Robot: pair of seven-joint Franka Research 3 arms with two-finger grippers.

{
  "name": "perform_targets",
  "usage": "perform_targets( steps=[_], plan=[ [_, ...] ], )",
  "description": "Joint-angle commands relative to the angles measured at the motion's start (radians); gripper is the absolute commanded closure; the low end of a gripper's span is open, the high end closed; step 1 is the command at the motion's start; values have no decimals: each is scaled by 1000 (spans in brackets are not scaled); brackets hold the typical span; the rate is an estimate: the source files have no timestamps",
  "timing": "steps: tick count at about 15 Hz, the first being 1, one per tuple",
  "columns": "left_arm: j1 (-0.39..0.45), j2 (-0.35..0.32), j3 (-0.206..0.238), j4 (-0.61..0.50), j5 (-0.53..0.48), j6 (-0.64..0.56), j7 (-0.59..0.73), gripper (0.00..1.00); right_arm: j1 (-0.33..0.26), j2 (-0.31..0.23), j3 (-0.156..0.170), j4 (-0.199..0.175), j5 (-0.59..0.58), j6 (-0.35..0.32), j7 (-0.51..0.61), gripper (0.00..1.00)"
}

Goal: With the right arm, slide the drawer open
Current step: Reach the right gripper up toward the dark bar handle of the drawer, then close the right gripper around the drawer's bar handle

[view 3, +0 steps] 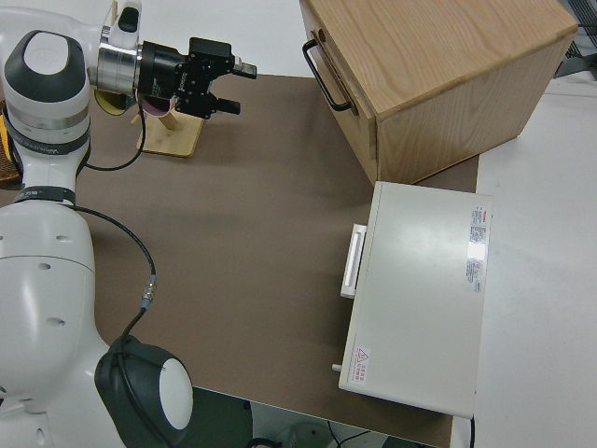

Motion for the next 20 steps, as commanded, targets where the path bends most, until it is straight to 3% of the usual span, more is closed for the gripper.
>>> perform_targets(
  steps=[1, 7, 12, 20],
  plan=[
    [-7, -4, 0, 10, 18, -18, -10, 7, -16, -2, -5, -61, -90, 90, 34, 17],
    [-7, -4, 0, 10, 18, -18, -10, 7, -36, 21, -6, -142, -244, 184, 54, 17],
    [-7, -4, 0, 10, 18, -18, -10, 7, -47, 73, -11, -142, -343, 196, 96, 17],
    [-7, -4, 0, 10, 18, -18, -10, 7, -118, 99, -14, -156, -435, 291, 175, 17]
  ],
)
